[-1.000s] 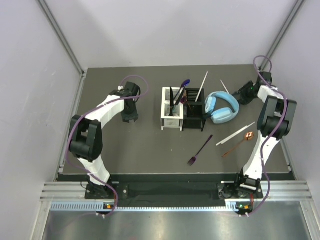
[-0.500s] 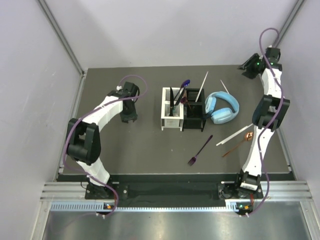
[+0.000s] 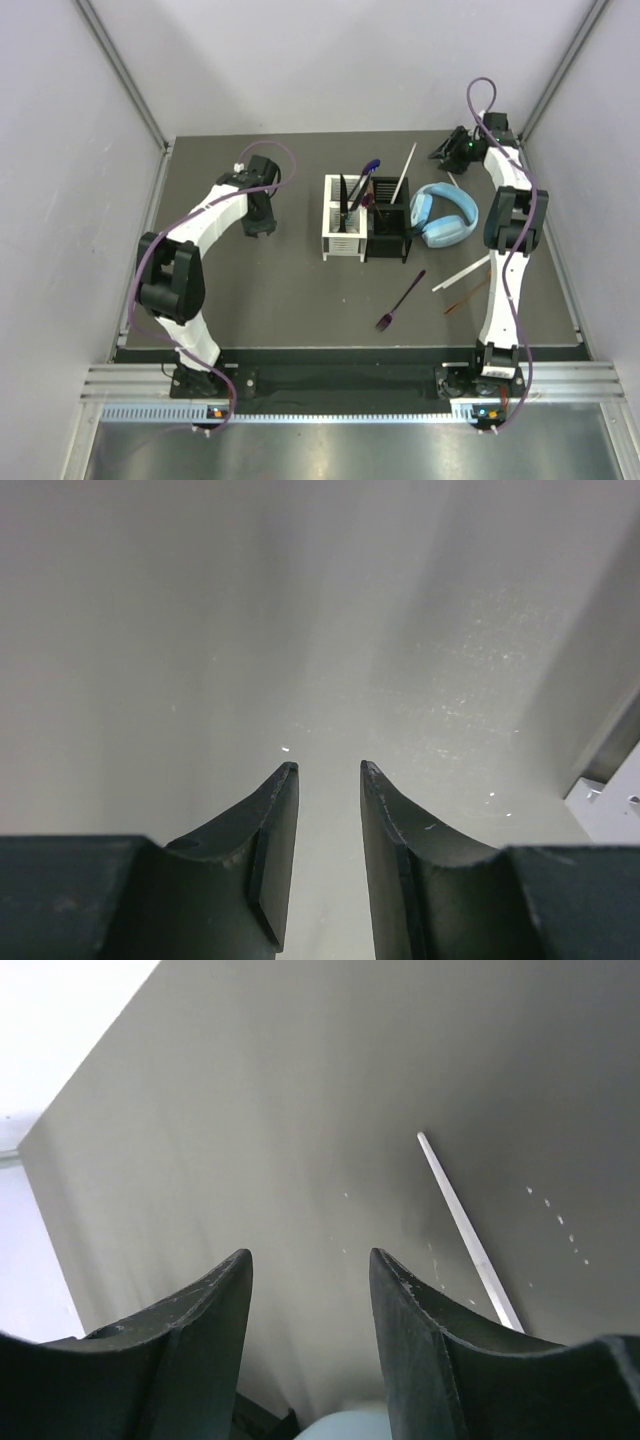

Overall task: Sort the eating utensils into containers
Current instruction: Move the chopstick to the center of the board.

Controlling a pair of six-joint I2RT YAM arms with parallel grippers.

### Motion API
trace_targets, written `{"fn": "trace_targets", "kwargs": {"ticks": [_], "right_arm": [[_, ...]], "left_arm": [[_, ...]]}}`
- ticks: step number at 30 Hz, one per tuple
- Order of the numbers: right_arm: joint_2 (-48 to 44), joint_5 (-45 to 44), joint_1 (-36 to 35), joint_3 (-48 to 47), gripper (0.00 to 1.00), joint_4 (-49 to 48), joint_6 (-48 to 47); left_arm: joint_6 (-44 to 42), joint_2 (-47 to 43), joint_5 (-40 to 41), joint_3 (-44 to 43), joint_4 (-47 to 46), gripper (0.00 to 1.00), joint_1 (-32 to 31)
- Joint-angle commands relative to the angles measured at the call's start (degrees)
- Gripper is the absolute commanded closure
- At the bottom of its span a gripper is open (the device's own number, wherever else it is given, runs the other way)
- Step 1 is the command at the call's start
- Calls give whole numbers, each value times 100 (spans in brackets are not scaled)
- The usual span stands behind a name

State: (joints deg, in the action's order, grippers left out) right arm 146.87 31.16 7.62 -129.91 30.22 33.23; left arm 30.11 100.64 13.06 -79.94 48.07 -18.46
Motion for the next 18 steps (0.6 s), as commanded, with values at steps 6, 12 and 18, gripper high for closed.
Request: {"fn": "trace_targets", "kwargs": {"ticks": [6, 12, 18], "right_arm": [[202, -127, 38, -343, 50, 10, -1], [0, -295, 82, 25, 50, 20, -177], [-27, -715, 82, 18, 50, 344, -308]], "left_arm": [[4, 17, 206, -188, 220, 64, 26], [-23, 96, 197, -232, 220, 64, 26], [-49, 79, 197, -197, 211, 64, 26]]}}
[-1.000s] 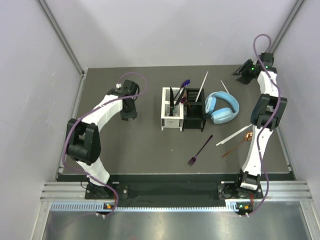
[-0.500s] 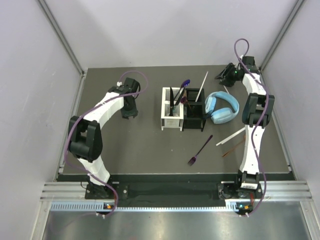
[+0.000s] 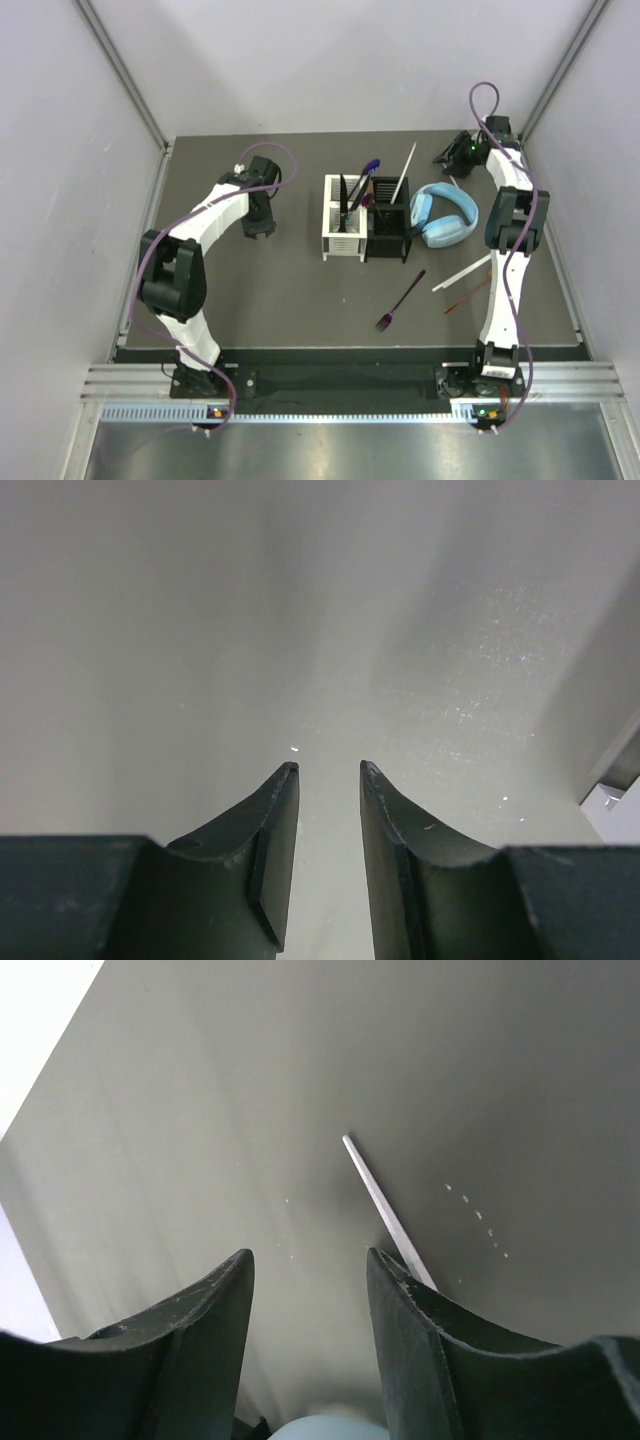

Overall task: Sort the eating utensils into containers
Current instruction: Move the chopstick to the center of the board.

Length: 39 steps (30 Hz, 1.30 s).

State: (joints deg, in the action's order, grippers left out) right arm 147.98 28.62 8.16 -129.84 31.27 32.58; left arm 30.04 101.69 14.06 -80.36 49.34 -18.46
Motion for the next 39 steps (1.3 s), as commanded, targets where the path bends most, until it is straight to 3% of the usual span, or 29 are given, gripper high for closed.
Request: {"fn": "trace_targets", "kwargs": {"ticks": [1, 4, 11, 17, 25, 31, 34, 39], "right_arm": [[-147, -541, 36, 3, 50, 309, -339], [-260, -1007, 54, 116, 50, 625, -541], [-1139, -1500, 247, 1854, 52, 55, -524], [-1605, -1833, 502, 2698, 53, -94, -542], [-2045, -2185, 748, 3315, 54, -209, -542], [-2413, -1264, 774, 3404, 54, -716, -639], [-2643, -912, 739, 2871, 54, -728, -498], [-2767, -1543, 748, 1885, 53, 253, -410]], "left_arm": [[-42, -44, 114, -138, 84, 64, 26], [-42, -79, 114, -59, 49, 64, 26], [-34, -97, 35, 38, -47, 64, 26], [-42, -79, -35, 82, -109, 64, 26], [-51, -140, -97, 222, -170, 64, 26], [-42, -149, -176, 327, -249, 64, 26], [-42, -106, -237, 354, -302, 64, 26], [-51, -79, -325, 389, -399, 64, 26]]}}
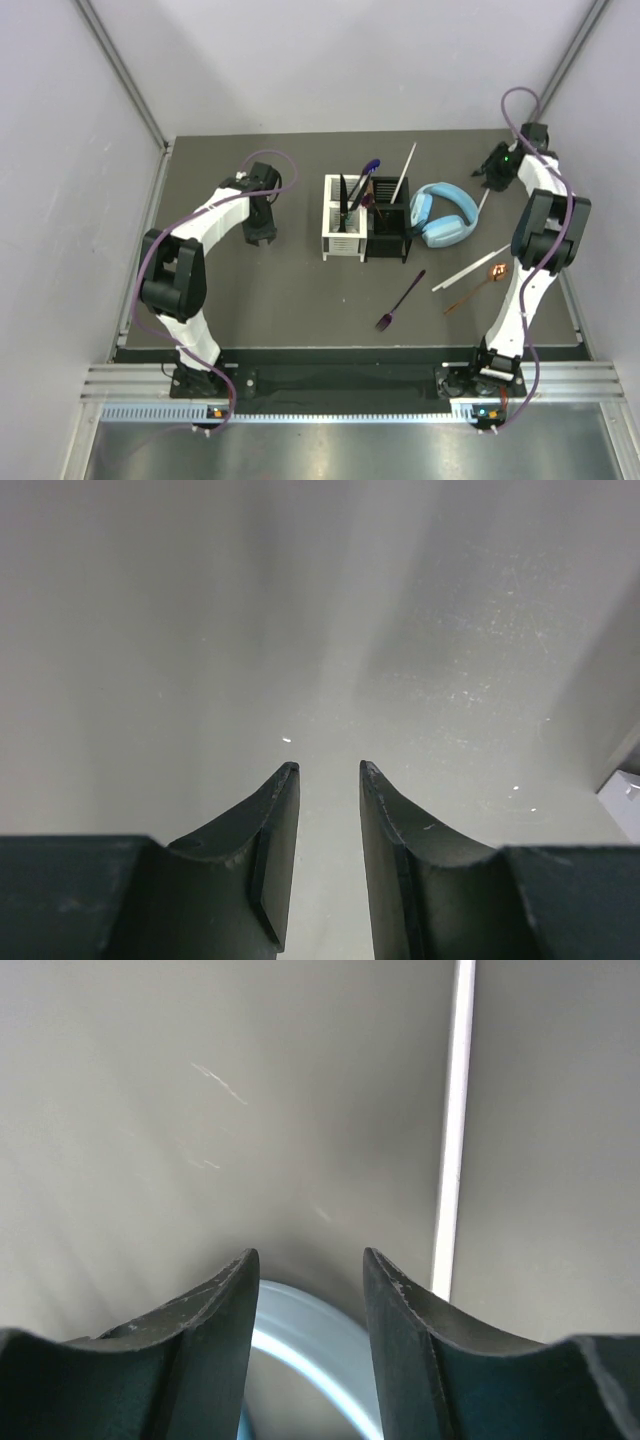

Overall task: Sort the eating utensils into containers
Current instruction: Move the chopstick to the center of the board, then pick up the chopstick from the center of the board.

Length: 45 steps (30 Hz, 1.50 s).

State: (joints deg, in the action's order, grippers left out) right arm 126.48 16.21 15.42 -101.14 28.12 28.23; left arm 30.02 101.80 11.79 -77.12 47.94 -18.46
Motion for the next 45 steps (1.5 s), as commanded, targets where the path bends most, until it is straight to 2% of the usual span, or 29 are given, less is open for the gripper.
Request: {"fn": "trace_targets", "kwargs": {"ticks": [1, 7, 9, 13, 17, 31, 45], "right_arm": [[-546, -398, 31, -1413, 53, 807, -27], [-185, -776, 5, -2023, 52, 1836, -405], [-167, -899, -13, -1953, 52, 1986, -476], [-316, -1172, -4, -1524, 53, 1934, -511], [-308, -1427, -4, -1479, 52, 2083, -555], [228, -1471, -13, -1180, 54, 2225, -687], [782, -1541, -153, -1636, 53, 2453, -731]], "left_arm": [[-58, -73, -116, 74, -277, 64, 26], [-75, -90, -186, 233, -435, 64, 26], [-110, -108, -195, 285, -479, 64, 26], [-154, -143, -186, 399, -523, 64, 26], [-172, -178, -186, 496, -540, 64, 26], [-146, -327, -116, 681, -540, 65, 35], [-119, -362, -10, 707, -479, 65, 35]]}}
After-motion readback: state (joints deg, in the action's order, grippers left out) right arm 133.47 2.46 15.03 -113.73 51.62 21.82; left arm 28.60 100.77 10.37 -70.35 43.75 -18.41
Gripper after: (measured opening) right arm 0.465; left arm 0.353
